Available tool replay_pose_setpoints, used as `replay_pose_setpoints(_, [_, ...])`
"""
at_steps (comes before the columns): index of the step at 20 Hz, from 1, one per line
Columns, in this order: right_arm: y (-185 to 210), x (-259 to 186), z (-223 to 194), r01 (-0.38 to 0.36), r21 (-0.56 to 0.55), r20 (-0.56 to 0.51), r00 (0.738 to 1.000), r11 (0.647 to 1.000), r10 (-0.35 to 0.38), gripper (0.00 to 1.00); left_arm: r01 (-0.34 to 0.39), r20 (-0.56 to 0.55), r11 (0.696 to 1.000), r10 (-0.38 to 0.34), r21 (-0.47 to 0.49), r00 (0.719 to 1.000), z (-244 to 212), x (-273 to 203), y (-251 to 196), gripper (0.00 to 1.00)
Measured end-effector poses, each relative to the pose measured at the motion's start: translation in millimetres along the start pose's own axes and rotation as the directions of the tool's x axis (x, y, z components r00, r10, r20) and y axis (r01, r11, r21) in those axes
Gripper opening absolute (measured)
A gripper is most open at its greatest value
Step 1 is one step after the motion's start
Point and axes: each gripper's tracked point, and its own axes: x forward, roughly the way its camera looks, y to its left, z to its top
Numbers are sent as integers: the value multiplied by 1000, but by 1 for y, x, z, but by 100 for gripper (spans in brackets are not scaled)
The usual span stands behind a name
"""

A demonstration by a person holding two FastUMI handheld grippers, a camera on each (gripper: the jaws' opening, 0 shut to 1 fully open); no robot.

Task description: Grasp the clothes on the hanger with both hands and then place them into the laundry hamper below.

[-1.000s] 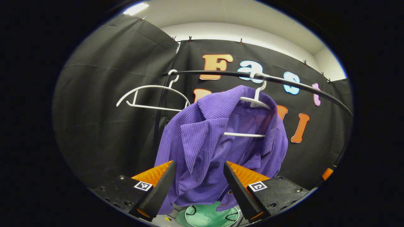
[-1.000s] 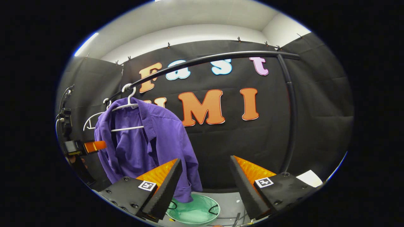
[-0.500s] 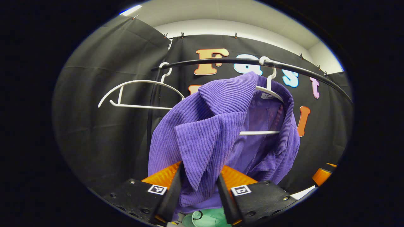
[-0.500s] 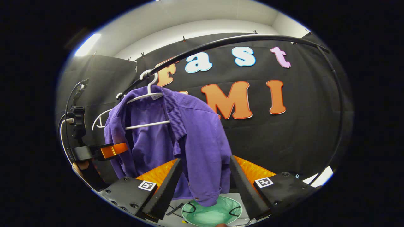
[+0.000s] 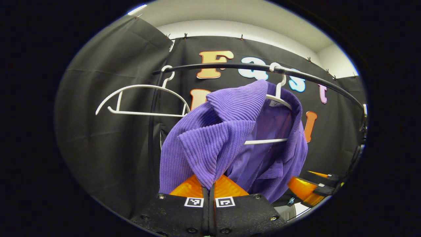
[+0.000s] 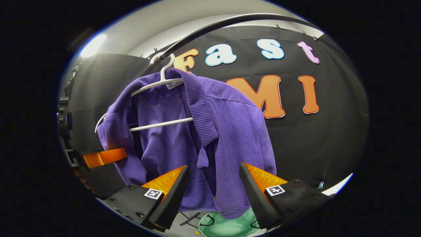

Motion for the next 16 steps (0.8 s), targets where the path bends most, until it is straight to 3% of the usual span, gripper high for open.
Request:
replay_pose_setpoints(8, [-1, 64, -2, -29, 57, 9, 1000, 998, 29, 98, 42, 2, 999, -42, -6, 999, 14, -5, -1, 0])
replay_pose_setpoints(9, [2, 69, -3, -49, 78, 6, 999, 996, 49, 84, 49, 1, 999, -49, 0, 999, 15, -7, -2, 0])
replay_pose_setpoints(10, [4, 72, -3, -74, 98, 3, 997, 992, 74, 81, 55, -1, 998, -55, 2, 998, 16, -8, -2, 0])
replay_pose_setpoints(11, [9, 74, -3, -115, 121, 1, 993, 986, 116, 91, 63, -2, 998, -63, 1, 998, 17, -9, -2, 0])
replay_pose_setpoints(14, [11, 75, -3, -179, 171, -13, 983, 969, 184, 54, 78, 5, 997, -78, -15, 997, 26, -13, 0, 0])
replay_pose_setpoints(16, [12, 67, 0, -258, 233, -15, 963, 938, 269, 29, 91, 16, 995, -91, -28, 996, 33, -15, 3, 0])
